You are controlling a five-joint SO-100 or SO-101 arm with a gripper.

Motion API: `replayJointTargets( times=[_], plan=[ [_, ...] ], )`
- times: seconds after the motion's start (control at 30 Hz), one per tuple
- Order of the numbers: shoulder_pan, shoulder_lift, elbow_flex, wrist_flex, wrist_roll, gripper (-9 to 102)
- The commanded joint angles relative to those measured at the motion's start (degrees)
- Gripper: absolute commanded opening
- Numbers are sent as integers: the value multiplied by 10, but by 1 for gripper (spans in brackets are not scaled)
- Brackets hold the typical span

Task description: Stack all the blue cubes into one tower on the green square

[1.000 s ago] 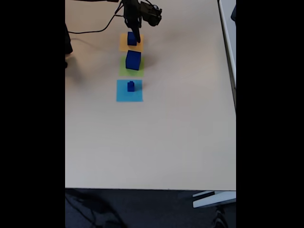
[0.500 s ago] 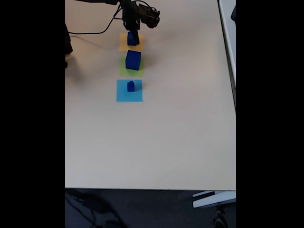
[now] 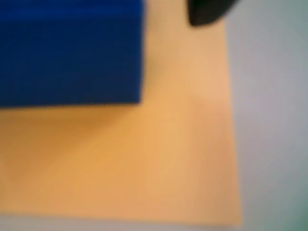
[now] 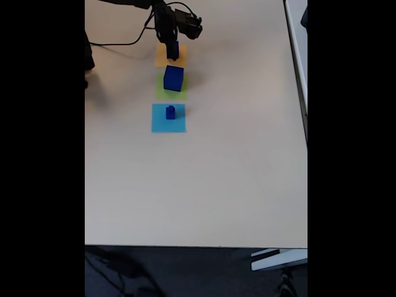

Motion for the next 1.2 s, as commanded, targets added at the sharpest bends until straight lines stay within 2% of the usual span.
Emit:
replayJointTargets(
  times=[0.0,0.1,0.23,0.43,0.73,1.17],
  plan=[
    [6,50,2,0,-6,19],
    [8,51,0,0,-6,9],
    [11,52,-4,-1,0,2],
    [20,56,-28,18,-2,0],
    [81,99,-172,180,-33,1],
    [200,142,-169,216,-141,1]
  ],
)
